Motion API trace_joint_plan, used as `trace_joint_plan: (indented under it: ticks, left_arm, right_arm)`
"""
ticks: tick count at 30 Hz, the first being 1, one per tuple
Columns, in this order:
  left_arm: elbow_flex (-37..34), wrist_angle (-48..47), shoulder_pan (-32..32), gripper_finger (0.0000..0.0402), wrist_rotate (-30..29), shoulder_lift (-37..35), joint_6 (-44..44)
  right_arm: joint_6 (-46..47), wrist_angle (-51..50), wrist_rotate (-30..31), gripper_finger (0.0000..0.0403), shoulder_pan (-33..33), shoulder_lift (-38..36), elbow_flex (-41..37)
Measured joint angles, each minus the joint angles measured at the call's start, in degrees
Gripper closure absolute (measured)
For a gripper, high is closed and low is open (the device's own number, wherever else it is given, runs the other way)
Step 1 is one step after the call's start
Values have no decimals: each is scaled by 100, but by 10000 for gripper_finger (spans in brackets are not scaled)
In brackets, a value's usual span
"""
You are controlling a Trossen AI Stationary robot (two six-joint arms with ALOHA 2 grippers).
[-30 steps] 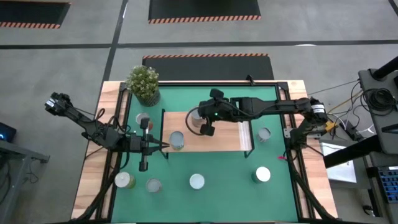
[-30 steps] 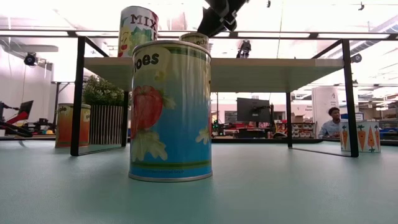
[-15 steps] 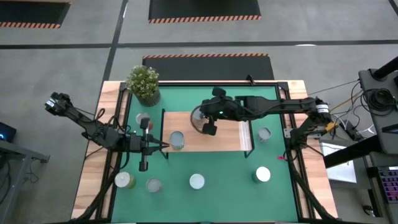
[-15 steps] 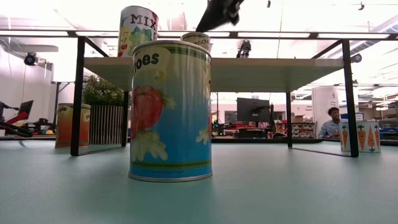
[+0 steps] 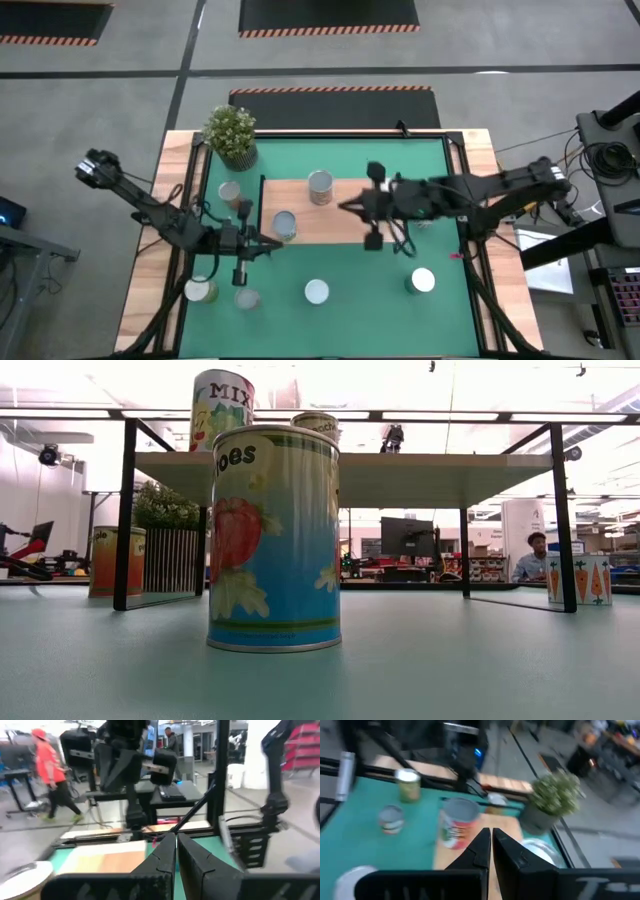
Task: Pick and place cans onto a shelf
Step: Put the canned of oranges on the shelf
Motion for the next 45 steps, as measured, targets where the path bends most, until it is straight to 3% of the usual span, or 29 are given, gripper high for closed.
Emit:
trace_joint_plan:
  ticks: [4, 9, 16, 22, 25, 27, 30, 34, 45]
  left_arm:
    - [500, -599, -321, 402, 8, 256, -921]
    - [1272, -1851, -879, 402, -112, 572, -2738]
    - [2876, -5328, -1461, 402, -371, 1366, -6466]
    - [4010, -8758, -1758, 402, 926, 2430, -10201]
    - [4108, -9459, -1927, 402, 1753, 2858, -11604]
    - [4043, -9506, -2080, 402, 1930, 3041, -12340]
    - [3911, -9450, -2347, 402, 2018, 3224, -13238]
    - [3775, -9697, -2706, 402, 2657, 3429, -14219]
    - [3303, -10639, -2764, 401, 2858, 3378, -14370]
  right_arm:
    - [-337, 821, 0, 394, 334, -448, -739]
    - [-661, 1531, 1, 394, 496, -788, -1478]
    - [-965, 2190, -46, 394, 538, -1201, -2209]
    - [-967, 2328, -341, 394, 537, -1405, -2572]
    - [-950, 2312, -576, 394, 537, -1452, -2712]
    - [-1044, 2296, -651, 394, 537, -1453, -2751]
    - [-1144, 2318, -654, 394, 537, -1477, -2743]
    - [-1138, 2316, -664, 394, 560, -1486, -2737]
    - [-941, 2280, -813, 394, 585, -1479, -2748]
